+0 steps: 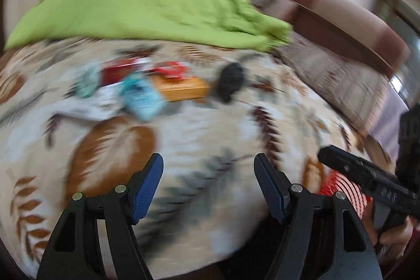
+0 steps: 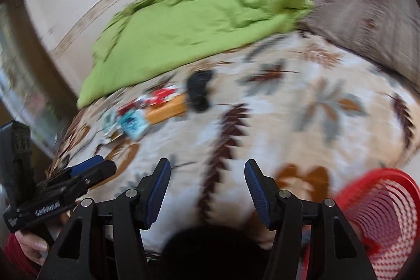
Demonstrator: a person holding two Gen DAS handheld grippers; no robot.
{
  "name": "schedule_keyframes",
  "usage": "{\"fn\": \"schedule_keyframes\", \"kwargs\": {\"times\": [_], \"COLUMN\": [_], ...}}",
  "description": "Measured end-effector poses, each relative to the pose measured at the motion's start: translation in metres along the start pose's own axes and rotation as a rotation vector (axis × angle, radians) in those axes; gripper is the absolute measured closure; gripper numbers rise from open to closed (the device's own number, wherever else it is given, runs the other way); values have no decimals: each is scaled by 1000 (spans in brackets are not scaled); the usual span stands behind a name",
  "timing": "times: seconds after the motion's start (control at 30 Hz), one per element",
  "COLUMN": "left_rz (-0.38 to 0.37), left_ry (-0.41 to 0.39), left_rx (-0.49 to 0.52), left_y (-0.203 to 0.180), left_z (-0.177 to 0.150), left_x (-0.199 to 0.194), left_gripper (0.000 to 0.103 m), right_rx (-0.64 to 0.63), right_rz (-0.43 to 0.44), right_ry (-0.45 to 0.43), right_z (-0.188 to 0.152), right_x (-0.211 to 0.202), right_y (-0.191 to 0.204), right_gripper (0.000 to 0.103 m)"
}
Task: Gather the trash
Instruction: 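Grasp the white medicine box with the sock using the left gripper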
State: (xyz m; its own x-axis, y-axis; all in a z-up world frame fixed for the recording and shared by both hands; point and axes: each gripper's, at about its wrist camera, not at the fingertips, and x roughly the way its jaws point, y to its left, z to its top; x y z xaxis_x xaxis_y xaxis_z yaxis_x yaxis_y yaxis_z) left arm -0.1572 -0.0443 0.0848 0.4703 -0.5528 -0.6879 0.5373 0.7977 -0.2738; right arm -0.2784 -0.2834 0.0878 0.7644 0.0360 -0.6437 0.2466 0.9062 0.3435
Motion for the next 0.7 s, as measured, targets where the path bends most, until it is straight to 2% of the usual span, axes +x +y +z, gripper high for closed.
{"fn": "schedule_keyframes", "kwargs": {"times": [0.07, 0.13, 0.2, 0.33, 0.43, 0.5, 0.7], "left_rz": [42, 53, 65, 47, 11, -27, -77], "left_ry": [-2, -5, -9, -22, -22, -21, -24], "left_rx": [-94, -190, -287, -487, -620, -697, -773], "left_y": [35, 63, 89, 137, 164, 179, 193], "left_z": [2, 4, 8, 15, 23, 28, 43], "left_x": [-3, -4, -4, 5, 23, 38, 77], "left_gripper": [33, 33, 33, 34, 44, 54, 59], "right_rx": [-67, -117, -172, -220, -205, -163, -114], "right_rz": [12, 30, 8, 9, 26, 29, 59], "right_ry": [15, 31, 36, 57, 53, 64, 71], "right_z": [0, -1, -4, -13, -15, -14, -13], "right_x": [18, 36, 50, 61, 61, 64, 66], "right_y": [25, 44, 58, 69, 65, 57, 47], "right_gripper": [40, 40, 40, 40, 39, 39, 39]}}
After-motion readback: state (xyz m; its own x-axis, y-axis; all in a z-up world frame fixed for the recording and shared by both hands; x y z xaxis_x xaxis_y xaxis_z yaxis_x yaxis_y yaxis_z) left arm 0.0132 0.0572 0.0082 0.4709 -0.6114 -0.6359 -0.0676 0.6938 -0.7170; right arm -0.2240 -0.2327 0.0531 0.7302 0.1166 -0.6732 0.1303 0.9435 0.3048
